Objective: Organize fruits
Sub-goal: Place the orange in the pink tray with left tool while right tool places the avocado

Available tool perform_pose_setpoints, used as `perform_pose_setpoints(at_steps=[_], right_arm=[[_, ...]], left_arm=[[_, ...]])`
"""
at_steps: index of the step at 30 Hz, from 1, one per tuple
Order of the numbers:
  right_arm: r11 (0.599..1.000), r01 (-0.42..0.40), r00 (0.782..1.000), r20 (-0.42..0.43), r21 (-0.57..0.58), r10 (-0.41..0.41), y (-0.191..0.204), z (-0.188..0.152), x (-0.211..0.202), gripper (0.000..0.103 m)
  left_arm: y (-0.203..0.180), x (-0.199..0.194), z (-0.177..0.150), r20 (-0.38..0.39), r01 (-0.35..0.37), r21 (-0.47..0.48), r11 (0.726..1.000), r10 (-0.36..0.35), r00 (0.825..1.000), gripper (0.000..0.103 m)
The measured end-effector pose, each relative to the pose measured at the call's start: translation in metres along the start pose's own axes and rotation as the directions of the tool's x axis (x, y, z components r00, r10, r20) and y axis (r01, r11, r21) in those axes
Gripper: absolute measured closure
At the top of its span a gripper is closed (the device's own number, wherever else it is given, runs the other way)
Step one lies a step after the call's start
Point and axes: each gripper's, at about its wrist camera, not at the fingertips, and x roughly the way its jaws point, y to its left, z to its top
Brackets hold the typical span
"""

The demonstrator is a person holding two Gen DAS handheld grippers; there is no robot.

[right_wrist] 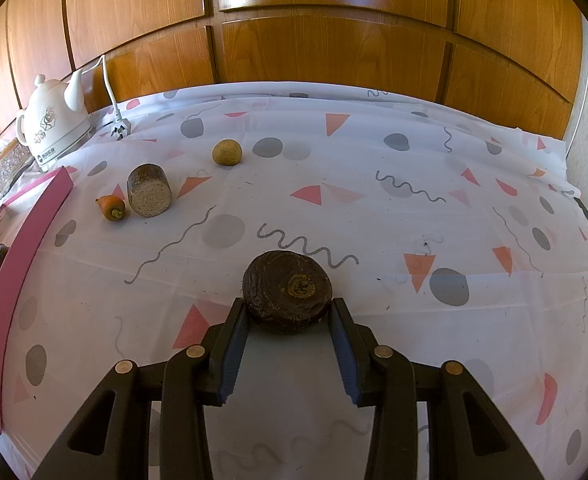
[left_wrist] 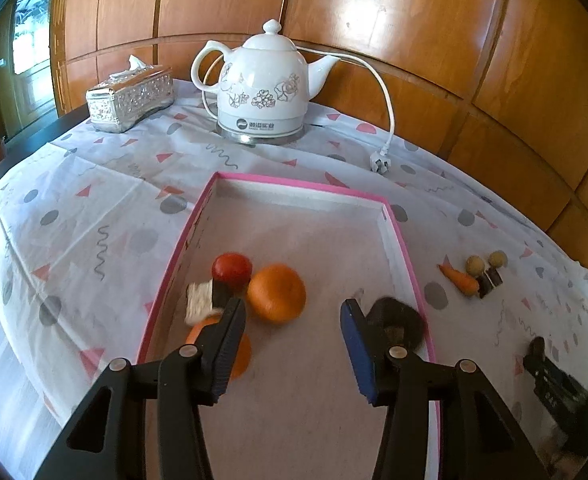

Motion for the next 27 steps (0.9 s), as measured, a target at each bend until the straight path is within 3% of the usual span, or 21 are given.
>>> perform_pose_setpoints(at_steps=[10,15,21,27], right_arm=[[1.0,0.024,1.0,-0.009,-0.019,-0.024,0.004,0.001,-0.002,0.062],[1.0,-0.01,1.0,-0.027,-0.009,0.01,0.012,0.002,-0.006,0.062],[0.991,-0.125,0.992,-0.023,-0.054,0.124,0.045,0.006,-0.02,0.062],[0.946,-0.27,0.962,-0.016,-0.178,0.271,0.102,0.013,-0.043,0.062]], left_arm=[[0.011,-0.01,-0.012,0.005,-0.02,0.01,1.0,0.02,1.0,0.046],[0.015,-0.011,-0.013,0.005,-0.017,0.004,1.0,0.017,1.0,0.045],[0.019,-0.013,-0.013,0.014,-0.018,-0.005,1.0,0.018,1.0,0.044],[0.026,-0.016,-0.011,0.024,-0.018,-0.025,1.0,0.018,1.0,0.044]])
